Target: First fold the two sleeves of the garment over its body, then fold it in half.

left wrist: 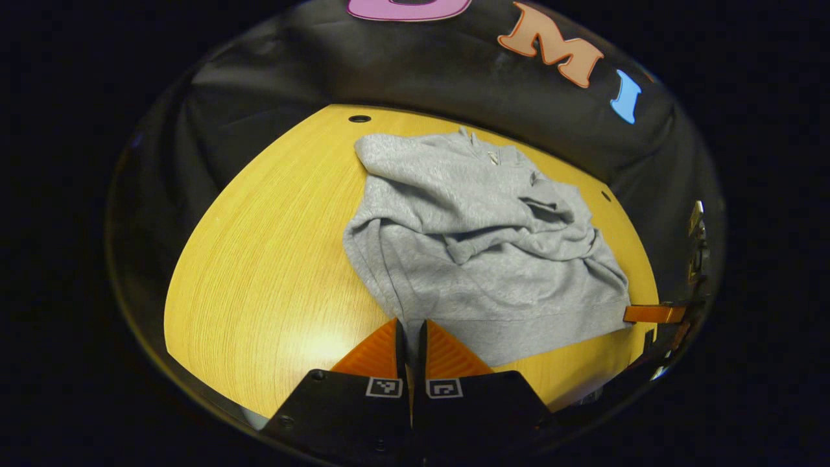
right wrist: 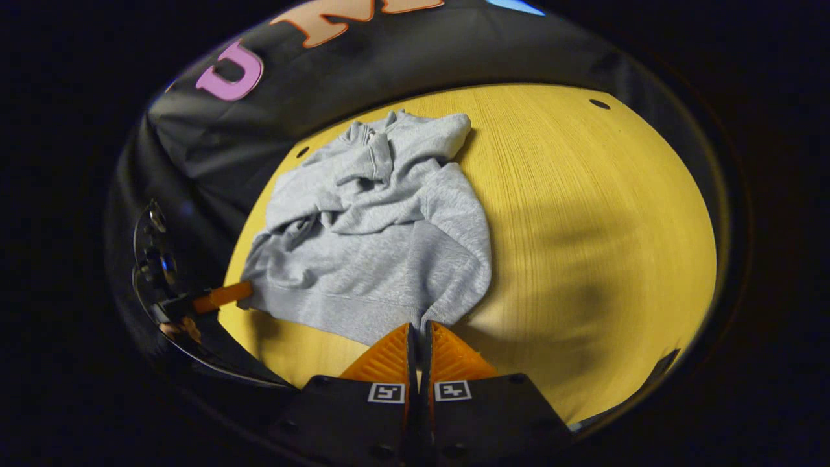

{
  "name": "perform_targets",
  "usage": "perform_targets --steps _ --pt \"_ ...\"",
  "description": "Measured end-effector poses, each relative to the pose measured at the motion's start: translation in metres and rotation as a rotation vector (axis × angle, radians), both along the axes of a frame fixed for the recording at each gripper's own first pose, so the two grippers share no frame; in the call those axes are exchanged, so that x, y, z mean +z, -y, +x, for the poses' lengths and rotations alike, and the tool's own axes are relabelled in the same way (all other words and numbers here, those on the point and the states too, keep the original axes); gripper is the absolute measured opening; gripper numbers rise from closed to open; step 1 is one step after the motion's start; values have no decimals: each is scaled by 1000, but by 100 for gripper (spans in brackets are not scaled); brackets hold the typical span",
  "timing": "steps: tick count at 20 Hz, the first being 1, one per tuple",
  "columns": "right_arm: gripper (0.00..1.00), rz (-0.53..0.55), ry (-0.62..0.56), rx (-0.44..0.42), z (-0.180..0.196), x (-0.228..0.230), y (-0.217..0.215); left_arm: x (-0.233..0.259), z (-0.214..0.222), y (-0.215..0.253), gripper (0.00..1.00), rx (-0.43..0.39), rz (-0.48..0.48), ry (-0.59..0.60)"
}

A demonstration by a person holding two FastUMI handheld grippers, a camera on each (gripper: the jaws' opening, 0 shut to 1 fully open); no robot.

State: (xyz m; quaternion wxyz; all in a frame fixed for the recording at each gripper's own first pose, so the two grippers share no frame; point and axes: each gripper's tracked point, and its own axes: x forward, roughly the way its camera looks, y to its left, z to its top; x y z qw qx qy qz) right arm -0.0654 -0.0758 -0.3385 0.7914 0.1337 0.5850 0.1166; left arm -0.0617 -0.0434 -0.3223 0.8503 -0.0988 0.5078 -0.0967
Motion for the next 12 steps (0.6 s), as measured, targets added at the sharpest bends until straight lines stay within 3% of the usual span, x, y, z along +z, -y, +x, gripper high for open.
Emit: perform_targets --steps 7,12 --pt "3 253 22 -171 52 52 -23 33 30 8 0 -1 -42 43" --pt "2 370 68 -256 100 79 -34 56 73 9 0 30 -93 85"
